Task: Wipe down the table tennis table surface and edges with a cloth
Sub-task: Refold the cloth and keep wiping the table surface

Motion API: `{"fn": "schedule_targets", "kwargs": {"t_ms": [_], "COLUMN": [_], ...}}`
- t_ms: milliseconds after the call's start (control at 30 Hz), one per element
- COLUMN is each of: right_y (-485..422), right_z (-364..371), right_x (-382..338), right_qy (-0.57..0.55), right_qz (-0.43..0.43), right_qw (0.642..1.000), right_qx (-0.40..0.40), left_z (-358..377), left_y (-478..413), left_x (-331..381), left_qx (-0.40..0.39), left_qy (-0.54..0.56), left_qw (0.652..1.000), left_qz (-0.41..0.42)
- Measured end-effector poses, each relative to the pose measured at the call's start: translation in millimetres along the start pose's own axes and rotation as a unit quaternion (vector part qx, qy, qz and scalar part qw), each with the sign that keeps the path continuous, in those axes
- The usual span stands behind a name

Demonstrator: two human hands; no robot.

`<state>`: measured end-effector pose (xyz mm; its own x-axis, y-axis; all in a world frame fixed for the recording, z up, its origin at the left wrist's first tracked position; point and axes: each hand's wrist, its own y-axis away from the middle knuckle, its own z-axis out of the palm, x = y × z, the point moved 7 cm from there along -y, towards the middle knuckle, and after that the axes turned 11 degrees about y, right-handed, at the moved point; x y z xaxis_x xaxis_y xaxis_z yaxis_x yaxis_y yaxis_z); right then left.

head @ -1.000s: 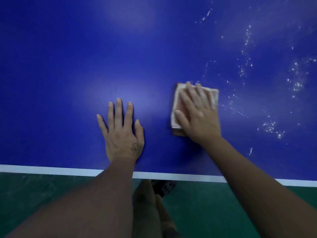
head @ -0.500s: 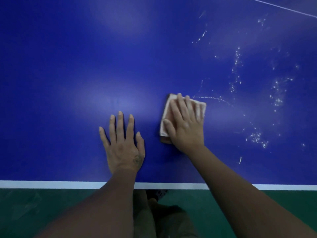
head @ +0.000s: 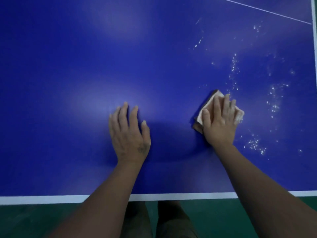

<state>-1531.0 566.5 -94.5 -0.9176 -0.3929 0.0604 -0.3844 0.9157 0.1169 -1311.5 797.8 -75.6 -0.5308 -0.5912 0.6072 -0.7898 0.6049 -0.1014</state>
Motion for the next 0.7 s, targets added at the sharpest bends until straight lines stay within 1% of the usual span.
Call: {"fn": "schedule_targets", "kwargs": {"t_ms": [67, 133, 200, 267, 367, 467, 533, 600, 700], "right_y": [2.4, 0.4, -9.3, -27.3, -57.7, -79.0, -80.4, -78.0, -76.3], "right_z": [-1.7, -3.9, -4.8, -5.2, -5.2, -4.2, -3.7, -2.5, -3.0], "right_x": [-31.9, -75.5, -112.6, -125.3, -91.5, -23.6, 6.8, 11.7, -21.2], "right_qy": [0.004, 0.011, 0.003, -0.01, -0.007, 0.008, 0.013, 0.016, 0.012], "right_qz": [-0.043, -0.118, -0.178, -0.206, -0.208, -0.144, -0.107, -0.101, -0.129], "right_qw": [0.999, 0.991, 0.98, 0.972, 0.969, 0.983, 0.99, 0.991, 0.988], "right_qx": [0.022, 0.064, 0.094, 0.113, 0.132, 0.114, 0.094, 0.085, 0.086], "left_z": [11.8, 23.9, 37.6, 53.4, 71.3, 76.9, 76.4, 77.4, 79.2], "left_y": [-29.6, -59.9, -89.4, -114.5, -135.4, -137.3, -136.6, -138.1, -139.9], "left_x": [19.8, 33.8, 41.4, 42.5, 35.8, 34.6, 36.4, 37.2, 36.5], "left_qx": [0.005, 0.013, 0.008, -0.013, -0.036, -0.027, -0.023, -0.027, -0.037], "left_qy": [0.016, 0.012, -0.014, -0.055, -0.11, -0.135, -0.133, -0.137, -0.139], "left_qw": [1.0, 1.0, 1.0, 0.998, 0.993, 0.99, 0.991, 0.99, 0.99], "left_qz": [0.005, 0.006, 0.007, 0.013, 0.016, 0.011, 0.009, 0.005, -0.004]}}
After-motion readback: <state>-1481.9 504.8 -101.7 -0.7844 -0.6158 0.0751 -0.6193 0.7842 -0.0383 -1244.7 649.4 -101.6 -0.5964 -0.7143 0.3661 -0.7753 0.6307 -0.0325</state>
